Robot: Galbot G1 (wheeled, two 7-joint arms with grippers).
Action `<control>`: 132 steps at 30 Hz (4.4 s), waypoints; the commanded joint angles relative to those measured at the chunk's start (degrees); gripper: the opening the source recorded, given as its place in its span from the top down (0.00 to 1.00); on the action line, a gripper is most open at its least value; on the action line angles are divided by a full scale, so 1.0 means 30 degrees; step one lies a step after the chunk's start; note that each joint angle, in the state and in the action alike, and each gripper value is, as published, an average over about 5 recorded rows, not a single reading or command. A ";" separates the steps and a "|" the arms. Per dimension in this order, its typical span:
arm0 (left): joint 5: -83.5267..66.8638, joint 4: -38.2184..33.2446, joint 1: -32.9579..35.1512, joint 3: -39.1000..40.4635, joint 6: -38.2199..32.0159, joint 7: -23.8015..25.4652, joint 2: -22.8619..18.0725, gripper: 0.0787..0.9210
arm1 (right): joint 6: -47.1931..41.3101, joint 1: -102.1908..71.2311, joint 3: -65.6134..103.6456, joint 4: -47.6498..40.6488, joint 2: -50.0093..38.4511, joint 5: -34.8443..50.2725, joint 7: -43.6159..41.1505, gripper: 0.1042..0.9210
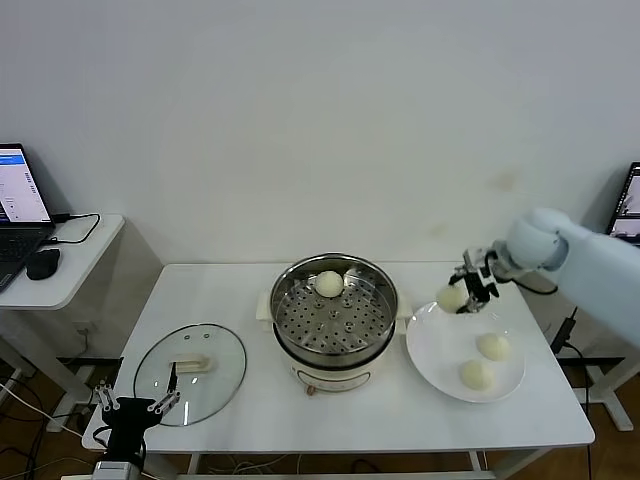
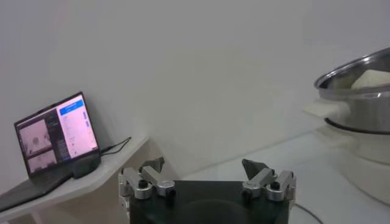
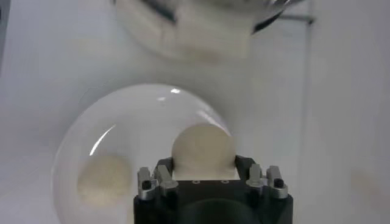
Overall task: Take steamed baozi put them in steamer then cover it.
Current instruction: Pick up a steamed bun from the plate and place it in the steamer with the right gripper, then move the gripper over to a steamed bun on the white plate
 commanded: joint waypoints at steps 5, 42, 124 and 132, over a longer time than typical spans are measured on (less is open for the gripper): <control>-0.0068 -0.0125 -0.0039 -0.0035 0.0021 -0.0020 -0.0005 0.12 | -0.3300 0.6416 -0.4873 0.1782 0.4745 0.6520 0.1659 0.35; -0.0286 -0.0068 -0.0389 -0.0602 0.0003 -0.0081 -0.0513 0.12 | -0.7361 -0.1215 -0.3559 -0.5794 1.4103 0.7288 0.5444 0.35; 0.0553 0.0159 -0.0007 -0.0215 0.0124 0.0026 -0.0869 0.12 | 0.2265 -1.3174 0.7434 -0.2263 -0.0473 -0.7383 -0.0819 0.15; 0.0546 0.0273 -0.0030 -0.0221 0.0099 0.0015 -0.0893 0.12 | 0.1949 -1.3161 0.7416 -0.2669 -0.0313 -0.7450 -0.0757 0.28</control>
